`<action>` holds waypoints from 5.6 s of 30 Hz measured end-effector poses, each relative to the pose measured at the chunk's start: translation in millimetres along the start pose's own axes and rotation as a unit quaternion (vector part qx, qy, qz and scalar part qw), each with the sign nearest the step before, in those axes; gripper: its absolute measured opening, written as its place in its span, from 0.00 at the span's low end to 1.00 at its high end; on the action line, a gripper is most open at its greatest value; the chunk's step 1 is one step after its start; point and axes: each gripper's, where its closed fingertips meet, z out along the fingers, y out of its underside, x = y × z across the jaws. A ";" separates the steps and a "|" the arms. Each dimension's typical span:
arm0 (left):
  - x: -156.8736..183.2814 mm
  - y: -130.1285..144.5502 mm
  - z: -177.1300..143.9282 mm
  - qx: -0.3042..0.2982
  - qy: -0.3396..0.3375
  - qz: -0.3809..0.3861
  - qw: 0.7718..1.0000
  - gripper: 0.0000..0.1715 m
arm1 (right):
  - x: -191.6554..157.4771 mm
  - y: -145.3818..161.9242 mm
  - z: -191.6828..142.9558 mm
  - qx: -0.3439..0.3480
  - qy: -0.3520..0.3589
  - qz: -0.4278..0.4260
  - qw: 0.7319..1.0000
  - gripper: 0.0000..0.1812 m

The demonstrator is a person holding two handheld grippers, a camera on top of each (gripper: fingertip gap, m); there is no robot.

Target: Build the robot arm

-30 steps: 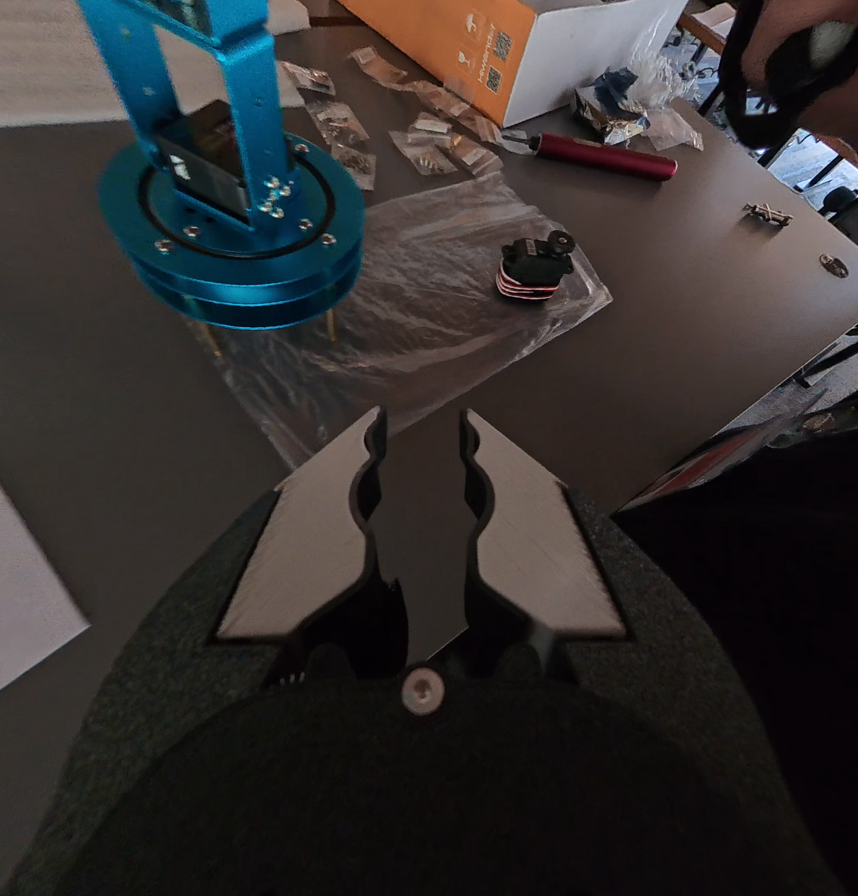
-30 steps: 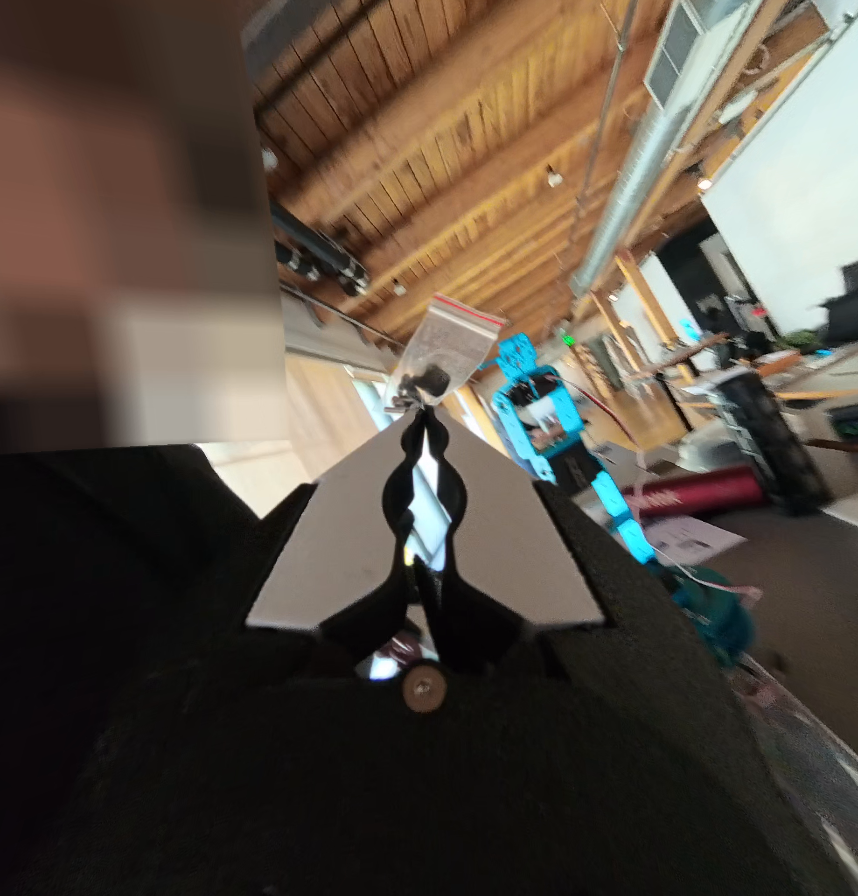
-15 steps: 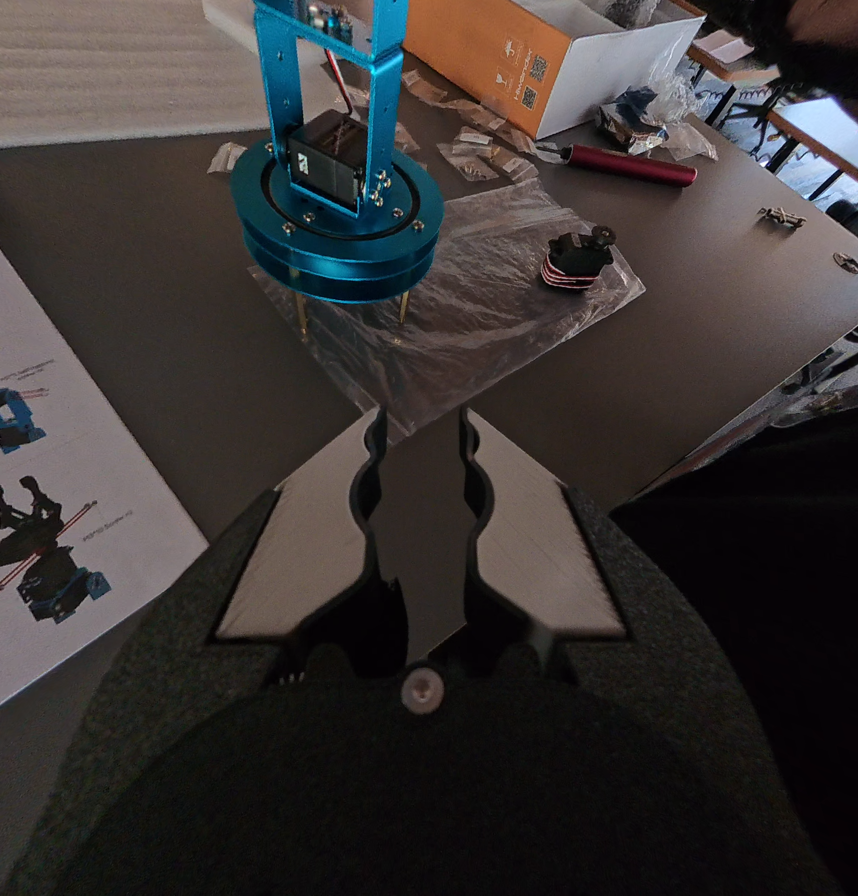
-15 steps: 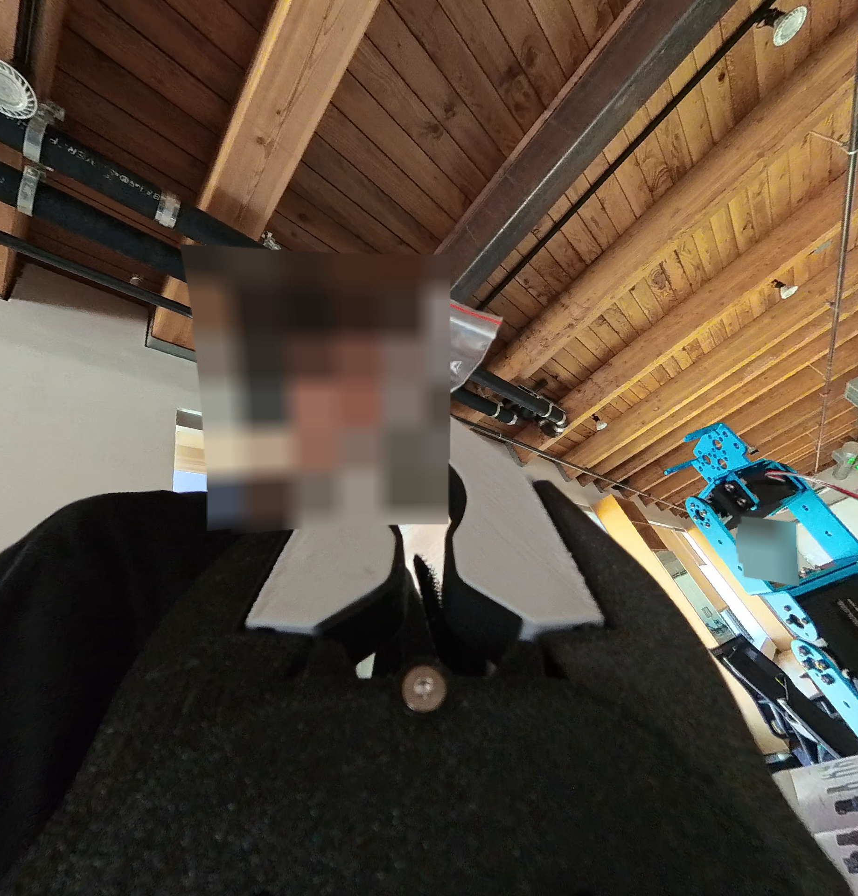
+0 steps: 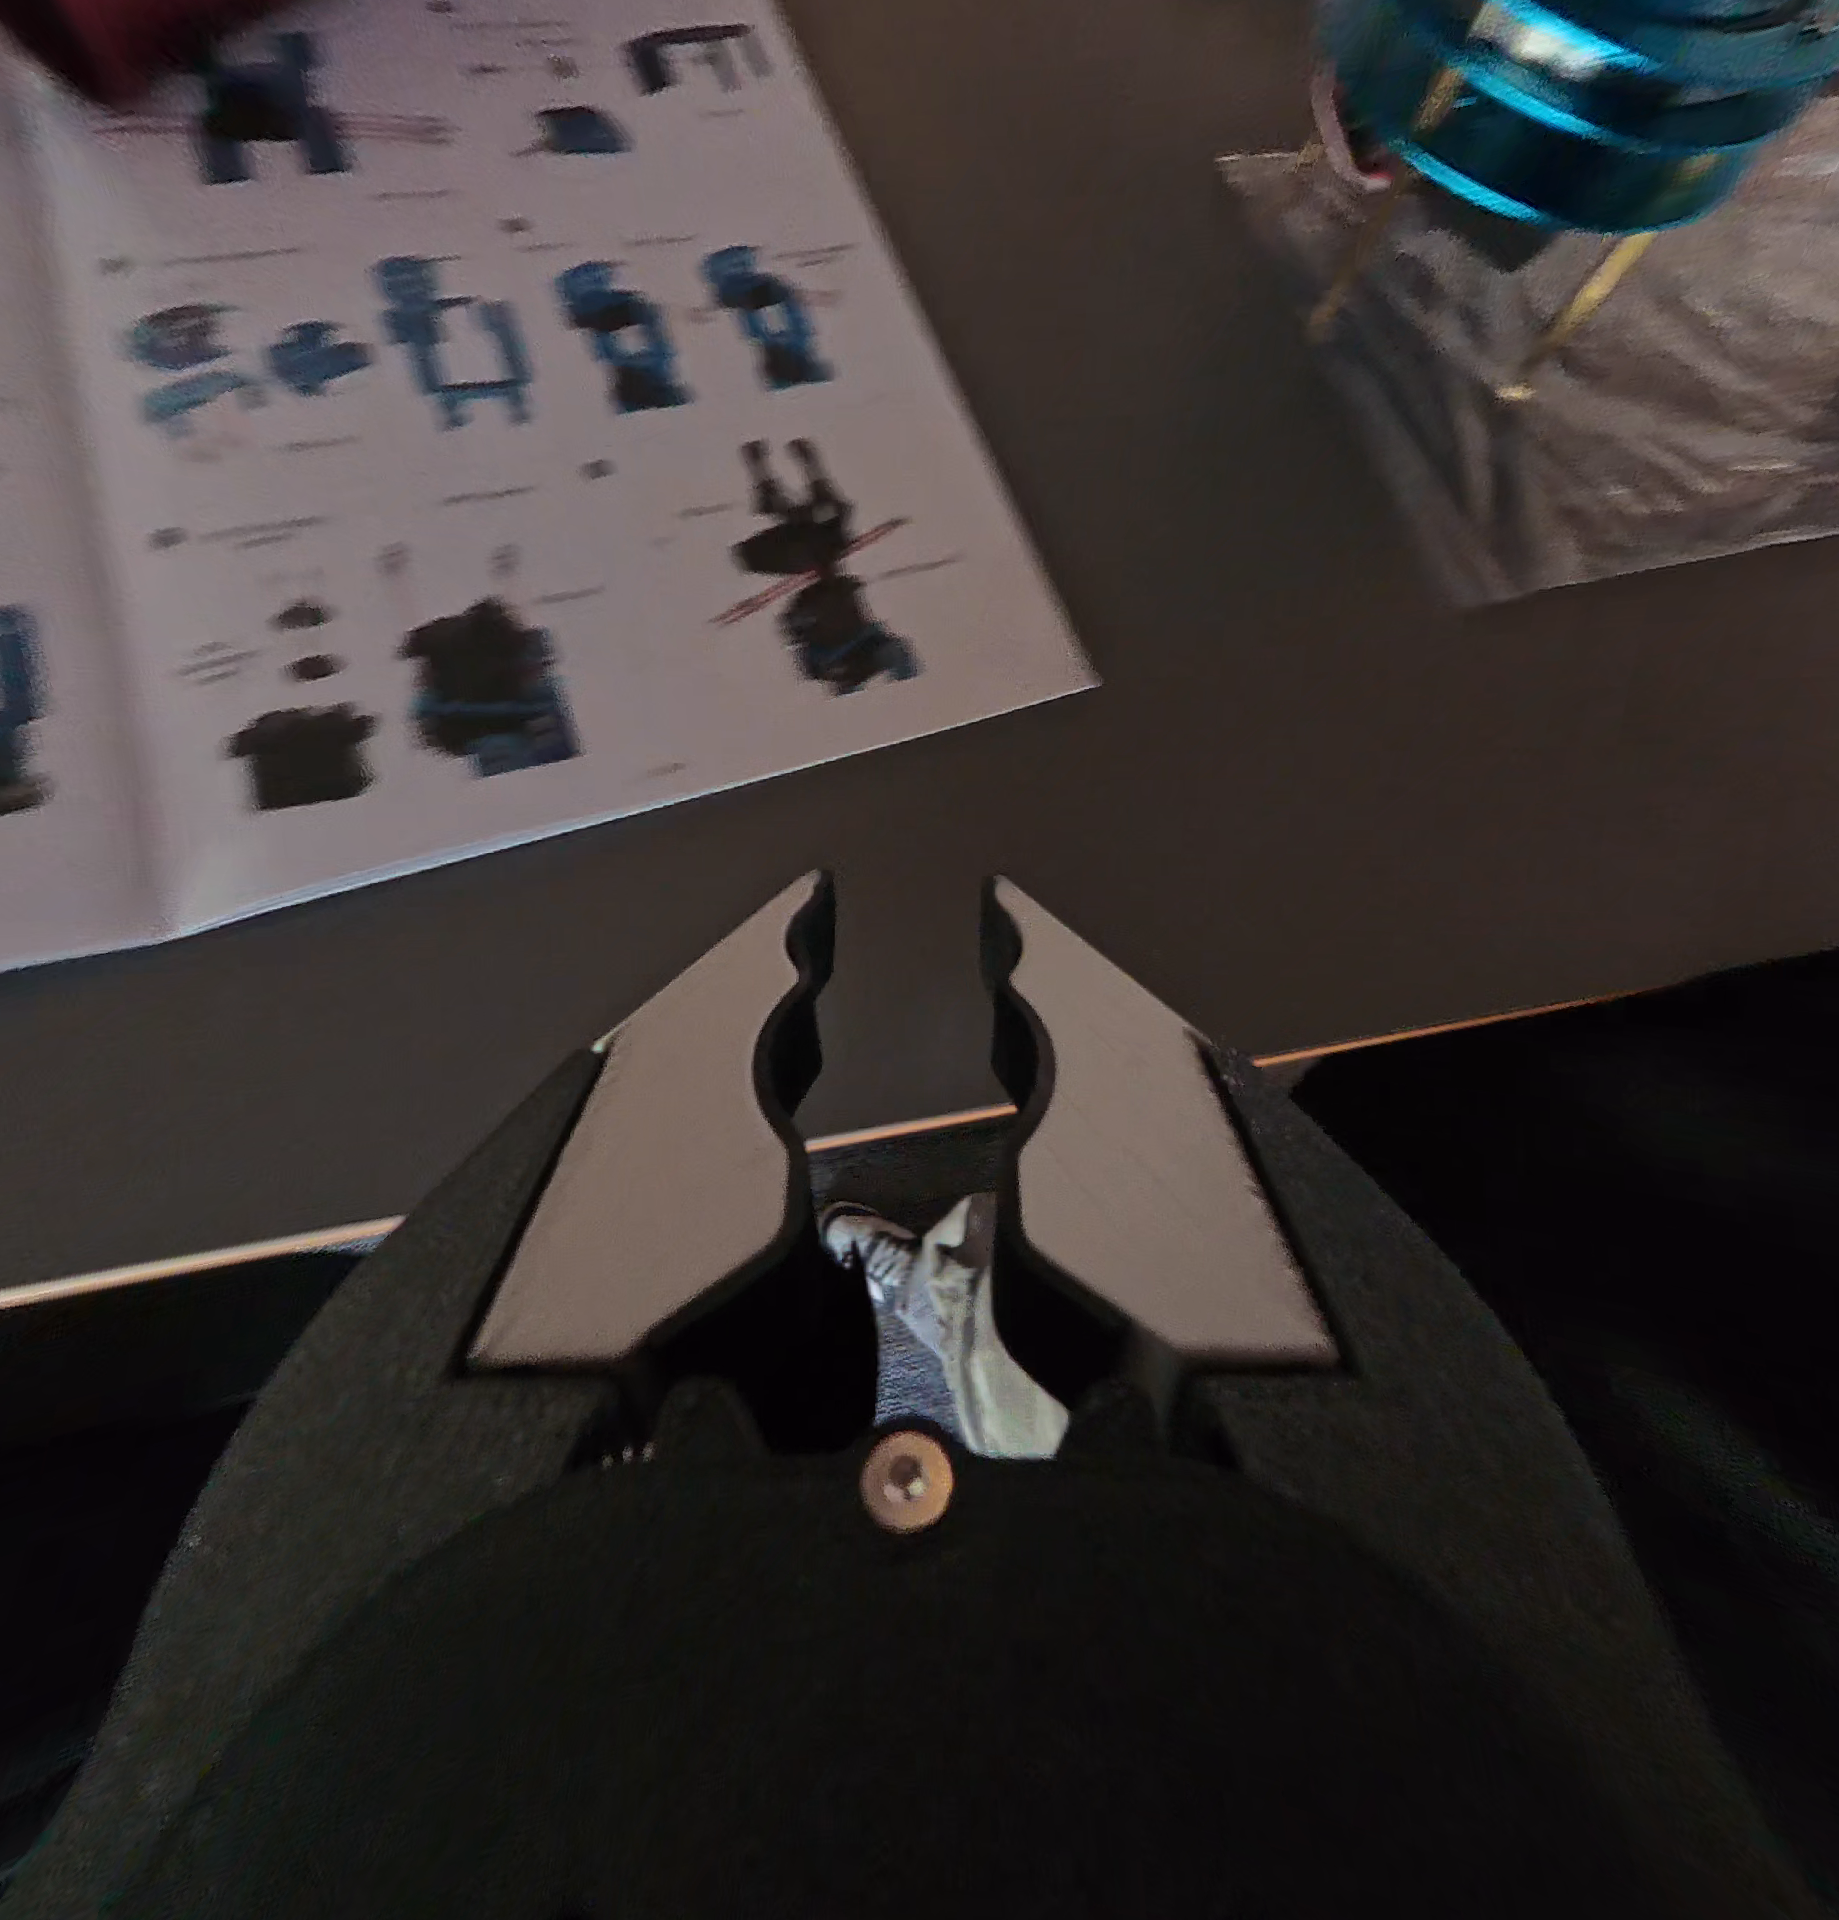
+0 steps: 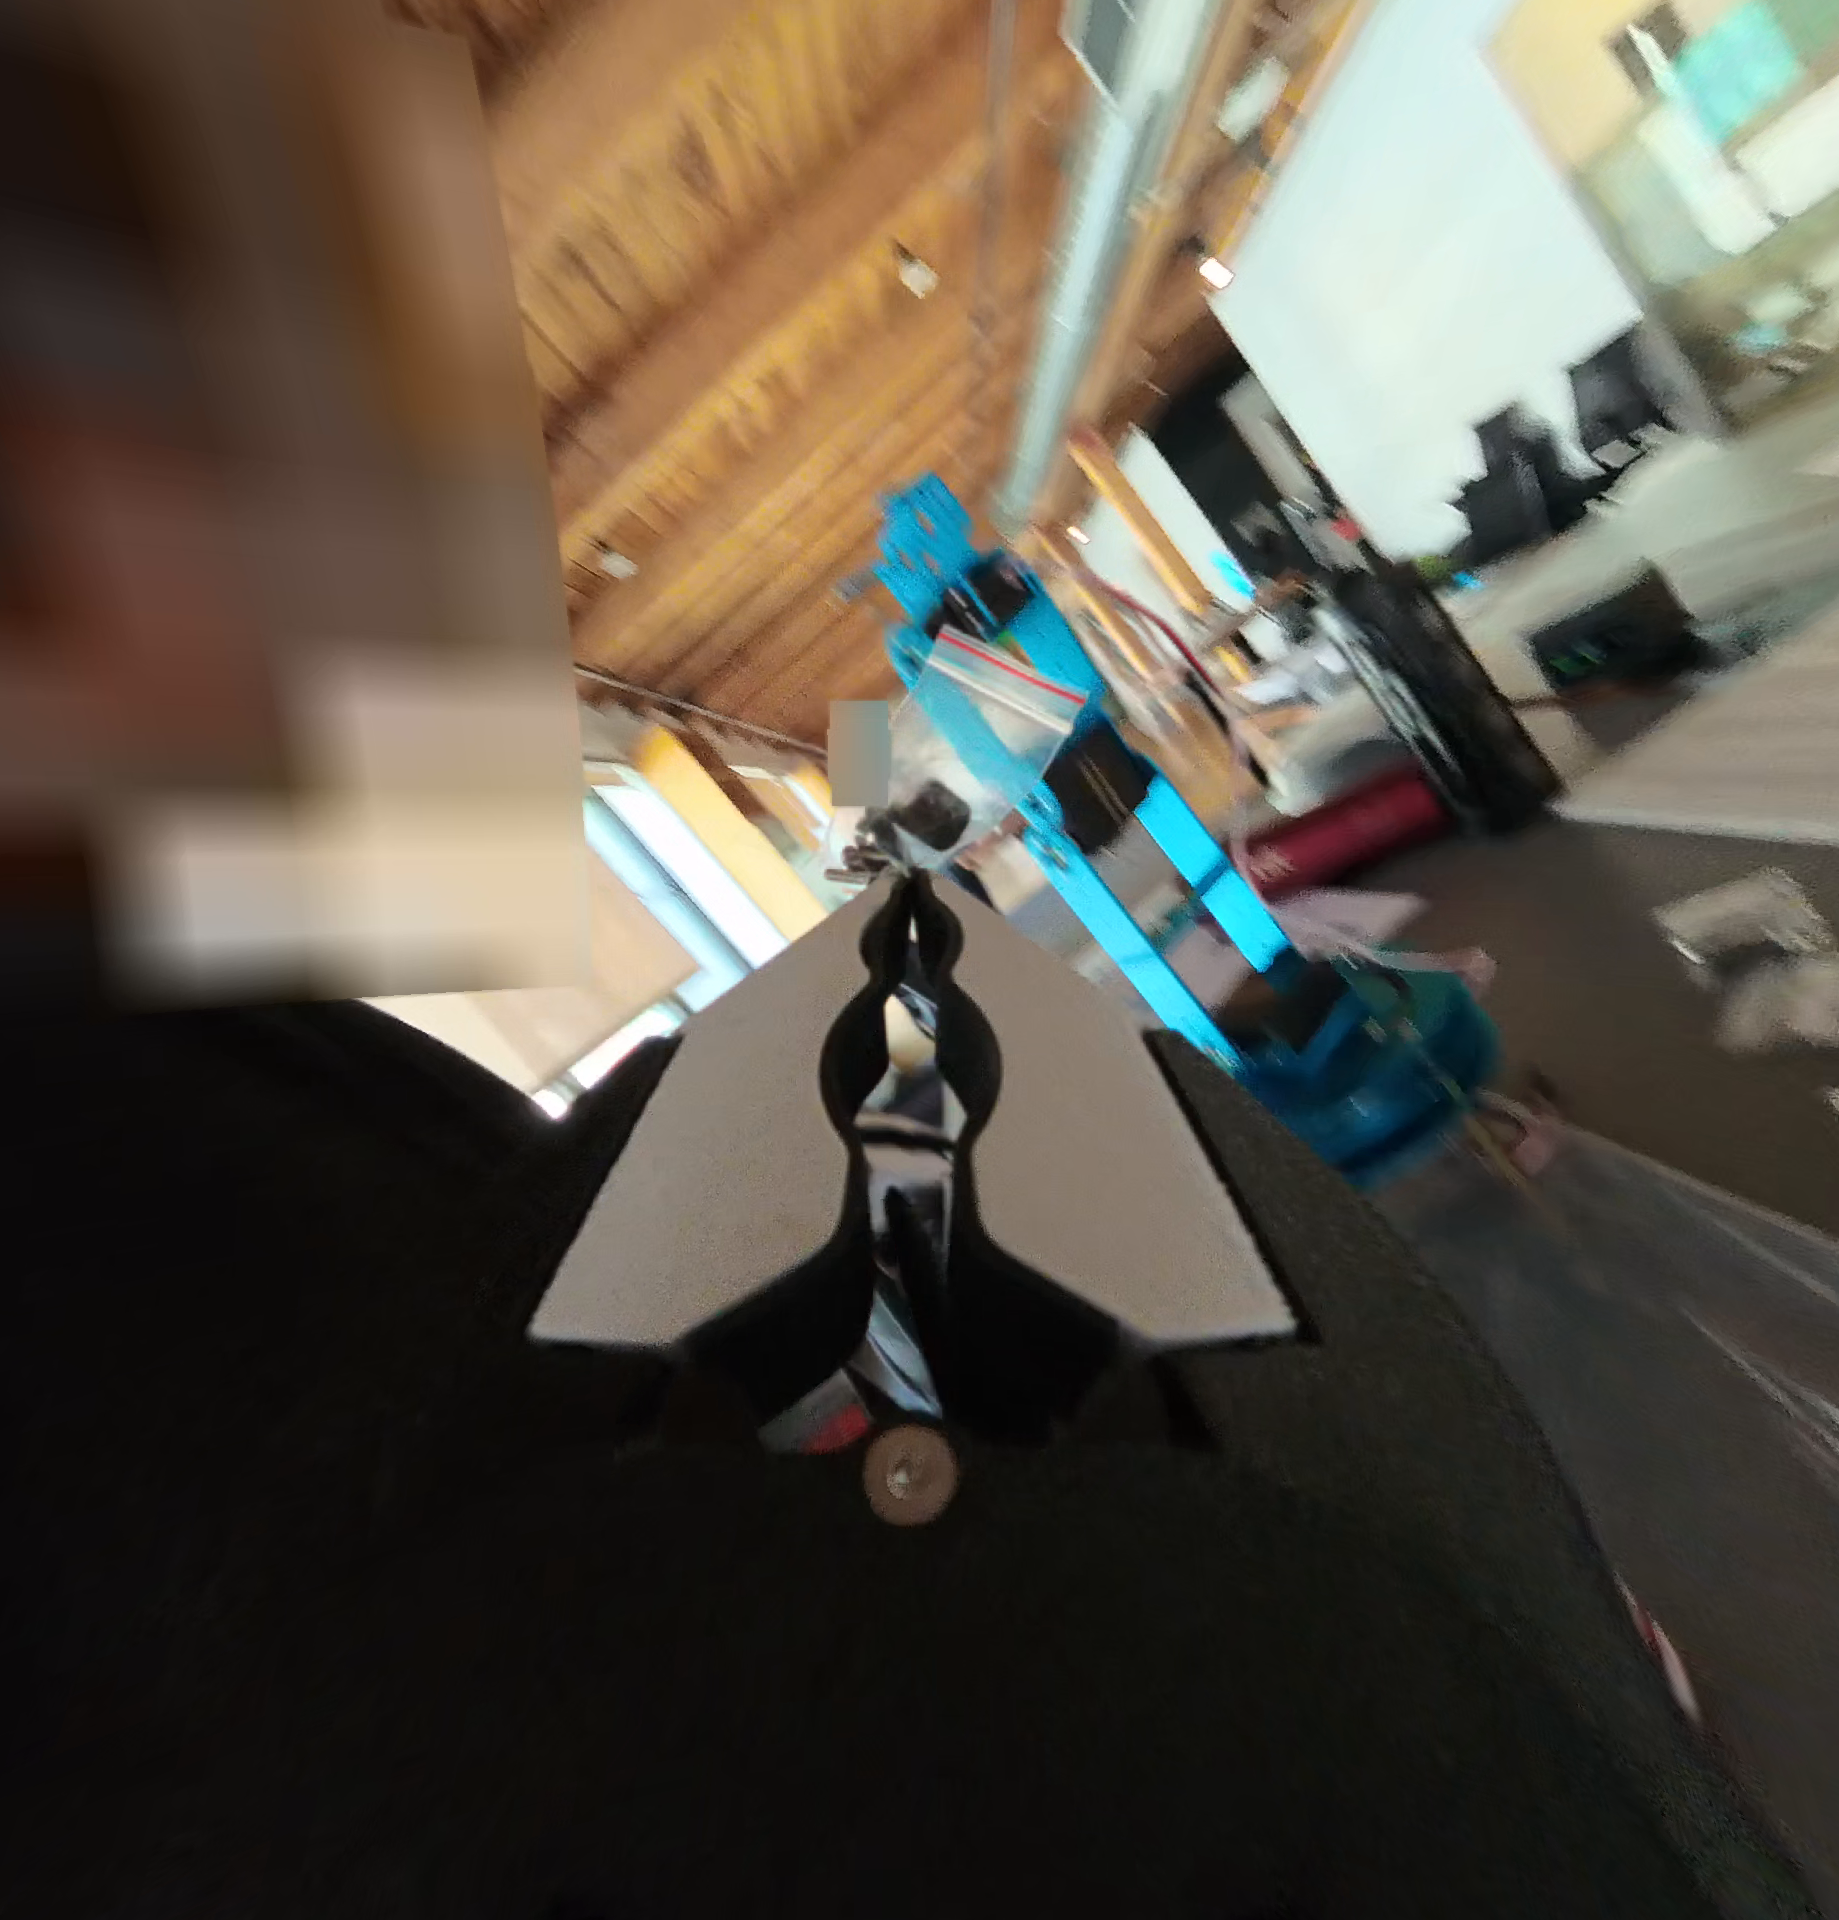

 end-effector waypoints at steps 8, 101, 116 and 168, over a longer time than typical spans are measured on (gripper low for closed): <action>-77.9 7.8 -14.6 0.013 -0.047 -0.028 0.998 0.15 | 41.0 98.9 9.3 -0.157 0.161 -0.009 0.974 0.00; -81.4 -14.9 8.9 0.026 0.049 0.003 0.998 0.15 | 62.8 261.2 19.1 -0.464 0.286 -0.126 0.829 0.13; -82.5 -11.1 5.2 0.024 0.047 -0.001 0.999 0.15 | 70.3 261.8 17.0 -0.490 0.300 -0.165 0.802 0.14; 13.5 -34.0 10.5 0.021 0.013 -0.014 1.000 0.15 | 92.9 155.3 -0.8 -0.402 0.274 -0.186 0.854 0.17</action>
